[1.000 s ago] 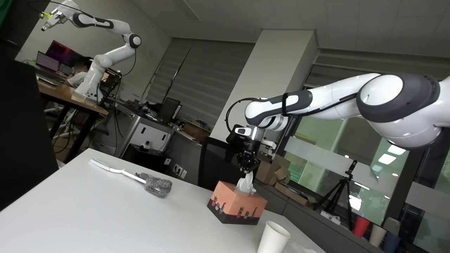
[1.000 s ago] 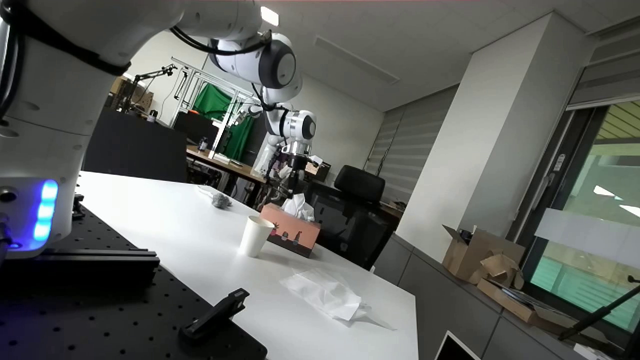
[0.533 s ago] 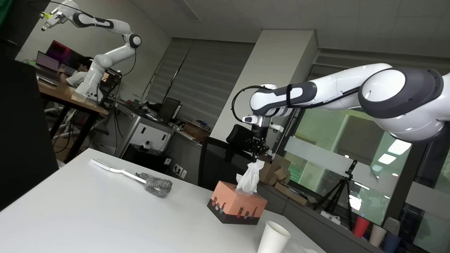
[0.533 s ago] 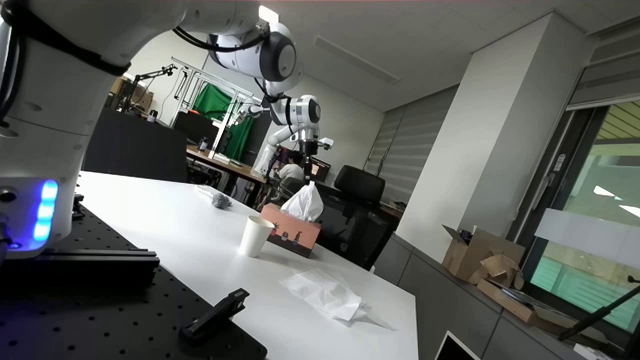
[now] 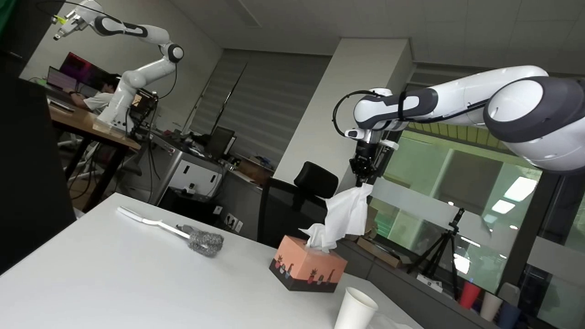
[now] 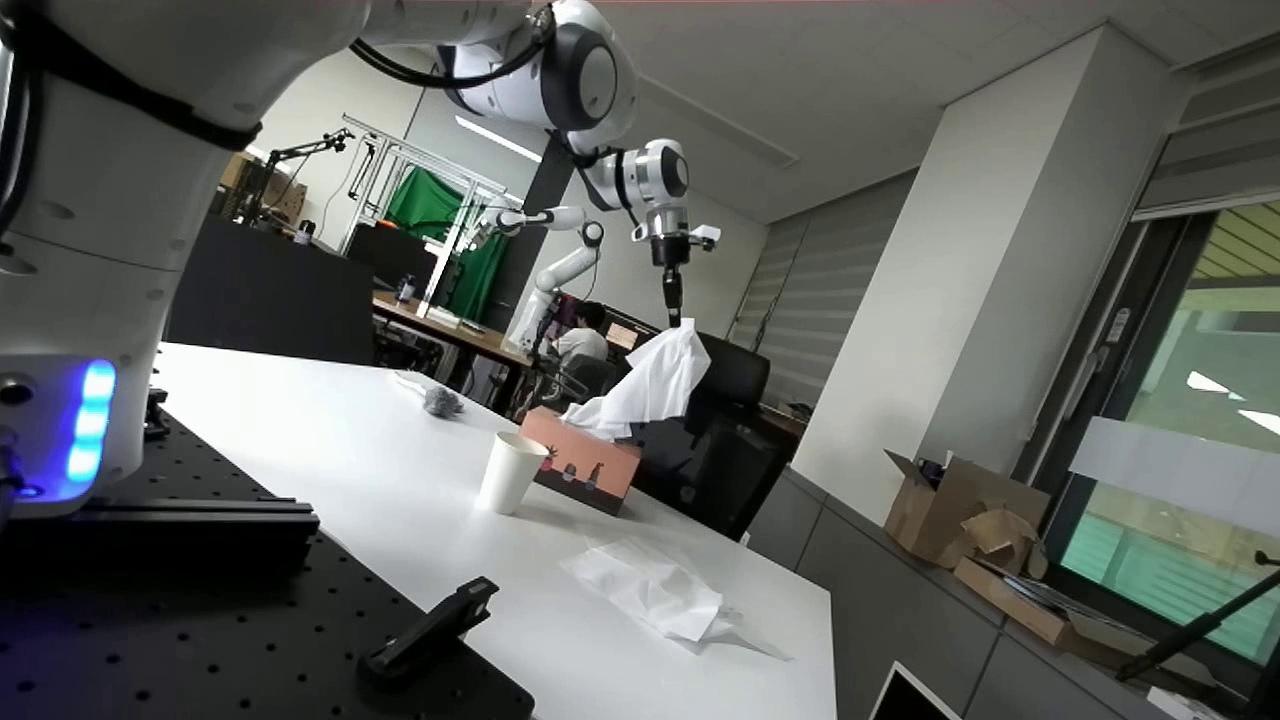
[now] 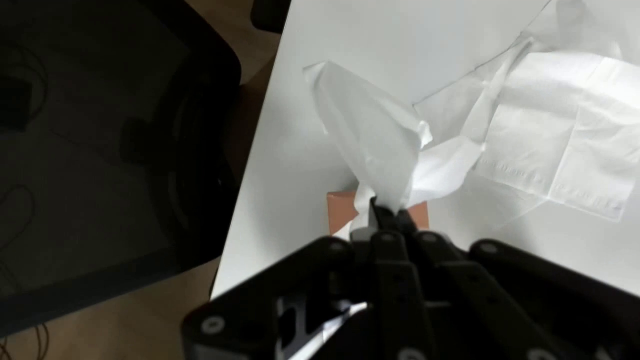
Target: Remove one square of tissue from the pink tissue box and place it on the table
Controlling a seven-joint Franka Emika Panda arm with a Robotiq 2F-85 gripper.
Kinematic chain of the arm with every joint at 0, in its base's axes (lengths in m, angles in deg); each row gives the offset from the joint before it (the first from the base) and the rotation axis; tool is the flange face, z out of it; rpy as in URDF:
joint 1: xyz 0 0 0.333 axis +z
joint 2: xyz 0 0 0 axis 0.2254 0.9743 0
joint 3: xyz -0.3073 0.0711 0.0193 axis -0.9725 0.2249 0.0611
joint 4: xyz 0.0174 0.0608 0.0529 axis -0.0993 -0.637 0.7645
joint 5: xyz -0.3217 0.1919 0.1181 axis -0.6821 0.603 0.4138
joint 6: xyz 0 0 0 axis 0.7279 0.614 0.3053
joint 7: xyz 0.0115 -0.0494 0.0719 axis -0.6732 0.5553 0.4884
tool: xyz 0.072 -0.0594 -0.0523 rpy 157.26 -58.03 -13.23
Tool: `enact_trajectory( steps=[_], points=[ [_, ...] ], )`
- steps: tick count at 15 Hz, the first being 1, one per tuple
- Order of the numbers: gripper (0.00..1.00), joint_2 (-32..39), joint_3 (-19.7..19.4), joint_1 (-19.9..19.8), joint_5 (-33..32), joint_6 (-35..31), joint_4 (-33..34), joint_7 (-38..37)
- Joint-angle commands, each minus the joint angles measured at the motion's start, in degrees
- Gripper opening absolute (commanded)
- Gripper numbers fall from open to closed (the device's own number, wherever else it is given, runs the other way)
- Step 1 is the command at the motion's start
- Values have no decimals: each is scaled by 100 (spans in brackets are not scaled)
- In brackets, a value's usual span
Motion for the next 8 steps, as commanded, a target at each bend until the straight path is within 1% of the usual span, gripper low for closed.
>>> enact_trajectory(
  steps=[1, 3, 5, 8],
  points=[
    [0, -93, -238, -152, -117, 258, 292, -189],
    [0, -86, -536, -188, -397, 482, 299, -36],
    [0, -39, -769, -228, -727, 709, 182, 333],
    [0, 251, -911, -397, -945, 942, 7, 879]
  ],
)
